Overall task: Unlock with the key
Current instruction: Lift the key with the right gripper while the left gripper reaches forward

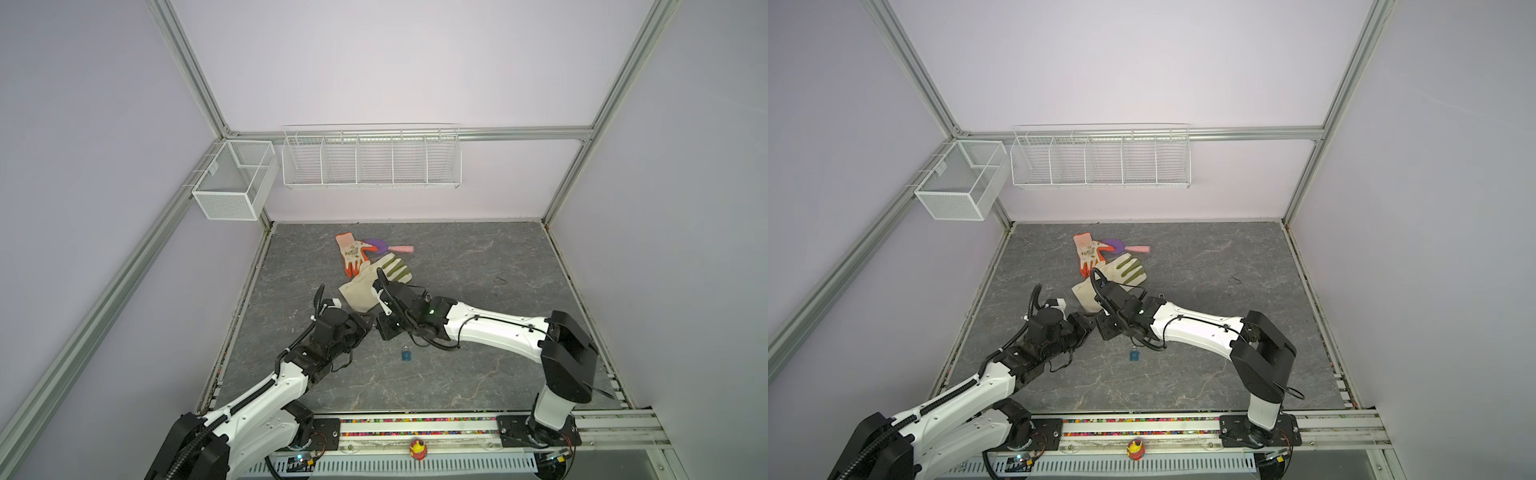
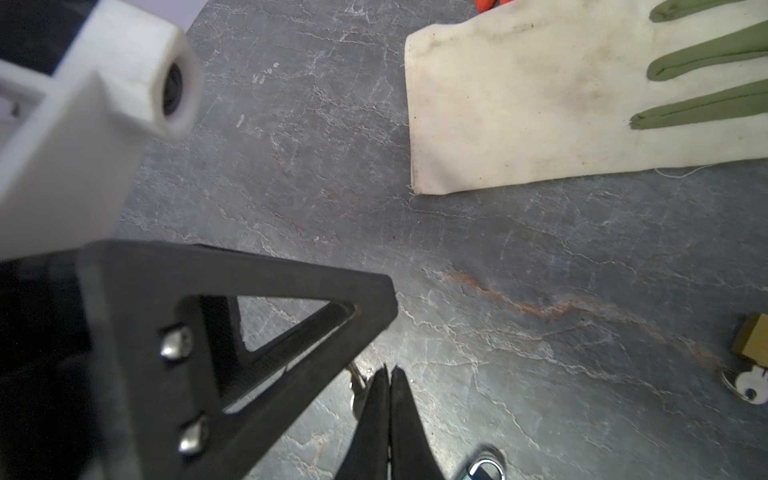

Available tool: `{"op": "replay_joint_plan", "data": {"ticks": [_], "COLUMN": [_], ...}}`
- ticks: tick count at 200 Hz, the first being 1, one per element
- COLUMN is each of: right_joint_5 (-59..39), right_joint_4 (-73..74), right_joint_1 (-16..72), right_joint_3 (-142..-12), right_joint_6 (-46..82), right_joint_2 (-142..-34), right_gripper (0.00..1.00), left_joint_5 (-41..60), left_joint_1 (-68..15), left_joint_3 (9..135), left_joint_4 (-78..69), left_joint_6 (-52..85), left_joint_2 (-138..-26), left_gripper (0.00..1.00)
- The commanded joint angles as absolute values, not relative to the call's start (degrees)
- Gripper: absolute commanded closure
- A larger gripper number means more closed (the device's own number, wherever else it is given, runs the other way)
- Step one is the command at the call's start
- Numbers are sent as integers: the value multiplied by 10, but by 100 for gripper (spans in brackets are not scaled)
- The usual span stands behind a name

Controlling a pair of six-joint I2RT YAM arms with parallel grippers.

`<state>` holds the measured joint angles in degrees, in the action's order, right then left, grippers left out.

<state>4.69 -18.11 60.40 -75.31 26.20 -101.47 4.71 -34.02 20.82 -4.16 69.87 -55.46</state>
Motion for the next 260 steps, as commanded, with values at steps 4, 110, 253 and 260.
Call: {"op": "replay_joint_plan", "data": {"ticks": [4,110,253,260], "right_joint_5": [47,53,56,54], "right_joint_4": [-186,-195,-199,-199], "right_joint_1": [598,597,593,593], "right_joint_3": [-771,-784,-786,-787], "right_joint_6": [271,274,279,279], "right_joint_2": [-1011,-1028,-1038,-1037], "right_gripper": [93,93,93,93], "left_joint_5": [63,63,62,61], "left_joint_1": [-337,-337,-337,-337], "left_joint_3": [213,211,207,207], "left_joint_4": [-71,-67,-59,-58], "left_joint_6": [707,717,717,717], "left_joint_2": [-552,-542,-541,-541], "left_gripper": [63,78,94,94]}}
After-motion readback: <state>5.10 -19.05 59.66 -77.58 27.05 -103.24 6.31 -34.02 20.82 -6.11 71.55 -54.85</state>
